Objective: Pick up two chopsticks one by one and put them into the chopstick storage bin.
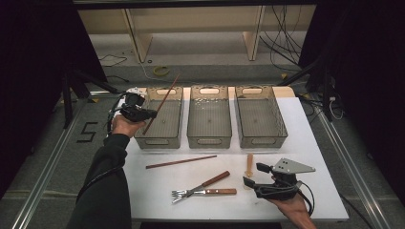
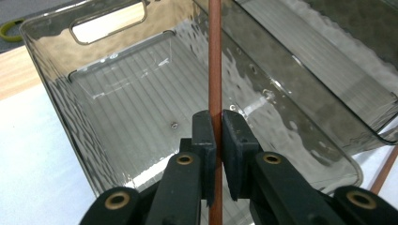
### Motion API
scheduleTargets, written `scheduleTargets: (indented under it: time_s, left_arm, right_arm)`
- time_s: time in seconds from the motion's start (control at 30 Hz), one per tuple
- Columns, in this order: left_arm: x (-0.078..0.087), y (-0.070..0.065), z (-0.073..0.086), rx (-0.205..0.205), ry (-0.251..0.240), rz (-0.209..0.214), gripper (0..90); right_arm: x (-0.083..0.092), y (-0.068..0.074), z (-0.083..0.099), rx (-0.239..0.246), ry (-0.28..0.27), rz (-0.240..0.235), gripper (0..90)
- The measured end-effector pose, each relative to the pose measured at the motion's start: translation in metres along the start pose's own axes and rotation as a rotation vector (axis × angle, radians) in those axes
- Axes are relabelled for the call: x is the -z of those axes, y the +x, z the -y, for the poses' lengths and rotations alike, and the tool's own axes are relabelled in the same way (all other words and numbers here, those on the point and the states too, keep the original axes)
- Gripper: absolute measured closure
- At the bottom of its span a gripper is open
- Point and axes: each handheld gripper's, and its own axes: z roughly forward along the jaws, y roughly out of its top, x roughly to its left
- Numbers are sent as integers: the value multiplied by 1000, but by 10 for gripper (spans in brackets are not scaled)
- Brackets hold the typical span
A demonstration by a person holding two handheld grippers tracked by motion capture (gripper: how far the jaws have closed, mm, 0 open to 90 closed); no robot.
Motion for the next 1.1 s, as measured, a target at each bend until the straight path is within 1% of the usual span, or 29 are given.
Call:
scheduleTargets:
  time_s: [0.27,0.47,0.6,0.7,0.77,0.83,0.9,0.97,1.0,1.03,1.1]
  left_arm:
    - [-6,3,5,23,16,-15,838]
    - [-14,4,11,41,49,-22,837]
    - [-18,5,13,43,68,-24,835]
    - [-21,7,14,63,85,-30,822]
    - [-22,7,16,70,86,-26,763]
    - [-21,6,16,73,81,-24,666]
    - [-18,3,15,71,64,0,617]
    - [-15,1,13,84,48,18,526]
    - [-12,-1,13,81,38,33,472]
    - [-8,-3,12,72,33,50,472]
    - [-1,-9,11,65,10,71,404]
  right_arm:
    - [0,0,0,-1,3,-1,266]
    - [0,0,0,-2,3,-2,266]
    - [0,0,0,-3,2,-1,266]
    - [0,0,0,0,1,-2,266]
    - [0,1,0,-3,2,-1,266]
    - [0,0,0,-4,0,-1,266]
    - [0,0,0,-3,0,-1,266]
    - [0,0,0,-3,-1,0,266]
    - [0,0,0,-3,-1,1,266]
    - [0,0,0,-3,-1,1,266]
    - [0,0,0,-5,-2,2,266]
